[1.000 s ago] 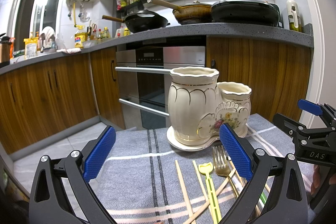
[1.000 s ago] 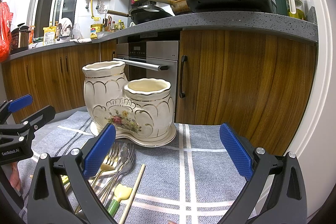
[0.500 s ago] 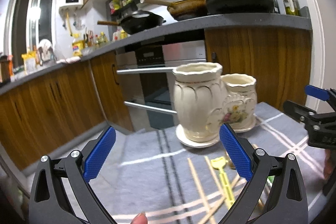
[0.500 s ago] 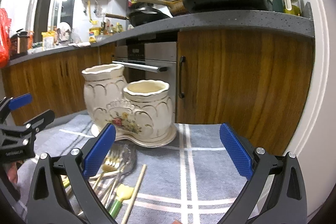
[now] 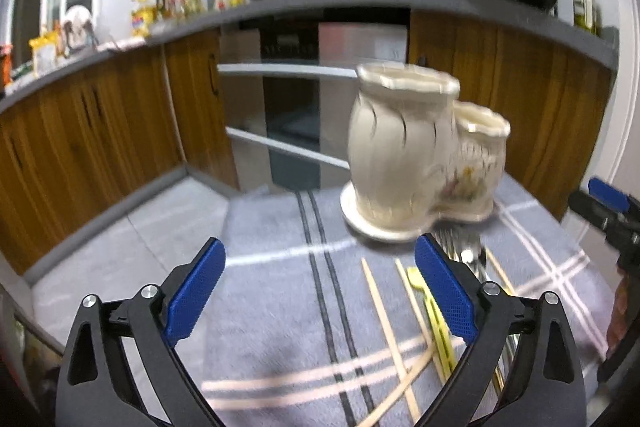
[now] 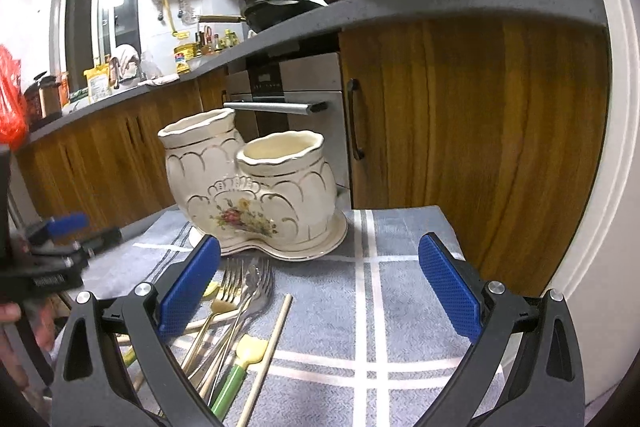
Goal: Organize utensils
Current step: 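Move the left tool toward a wooden chopstick while the right approaches a green utensil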
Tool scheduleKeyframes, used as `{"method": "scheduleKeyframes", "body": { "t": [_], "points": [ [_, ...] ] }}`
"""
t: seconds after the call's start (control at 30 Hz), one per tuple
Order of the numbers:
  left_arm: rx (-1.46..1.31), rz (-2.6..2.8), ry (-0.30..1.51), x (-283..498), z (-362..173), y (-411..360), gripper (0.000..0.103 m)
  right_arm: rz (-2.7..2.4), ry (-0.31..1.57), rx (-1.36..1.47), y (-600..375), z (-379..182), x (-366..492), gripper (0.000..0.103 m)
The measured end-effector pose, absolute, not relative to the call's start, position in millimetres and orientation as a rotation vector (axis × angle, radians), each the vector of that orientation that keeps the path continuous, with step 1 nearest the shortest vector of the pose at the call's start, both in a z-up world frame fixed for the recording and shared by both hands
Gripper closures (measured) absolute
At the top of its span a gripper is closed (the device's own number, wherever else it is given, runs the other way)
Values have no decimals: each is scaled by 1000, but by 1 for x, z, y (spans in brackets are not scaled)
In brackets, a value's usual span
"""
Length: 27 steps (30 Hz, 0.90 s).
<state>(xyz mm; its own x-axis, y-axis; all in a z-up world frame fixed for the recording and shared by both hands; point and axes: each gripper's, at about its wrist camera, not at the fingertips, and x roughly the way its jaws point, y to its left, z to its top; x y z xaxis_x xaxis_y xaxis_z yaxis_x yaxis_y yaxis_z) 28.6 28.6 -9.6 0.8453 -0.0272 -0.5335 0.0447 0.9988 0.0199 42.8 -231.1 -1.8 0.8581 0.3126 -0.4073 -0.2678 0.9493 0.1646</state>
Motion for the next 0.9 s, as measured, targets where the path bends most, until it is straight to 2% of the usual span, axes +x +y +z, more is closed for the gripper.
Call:
{"method": "scheduleKeyframes", "body": {
  "t": [0.13,0.23,0.47,0.63,0.8,0.9],
  "points": [
    [60,-29,610,31,-17,25,11,307,473,103,-231,-4,46,5],
    [53,-48,655,35,-23,26,18,326,482,95,-228,-4,46,5],
    [95,-126,748,43,-39,12,41,310,490,102,-231,-6,48,7],
    [86,-160,775,43,-42,8,50,307,497,97,-231,-8,49,8],
    [80,-160,784,44,-43,8,56,344,526,114,-229,-10,50,17],
    [55,-133,784,48,-42,18,63,424,577,110,-214,-16,50,29]
  ]
}}
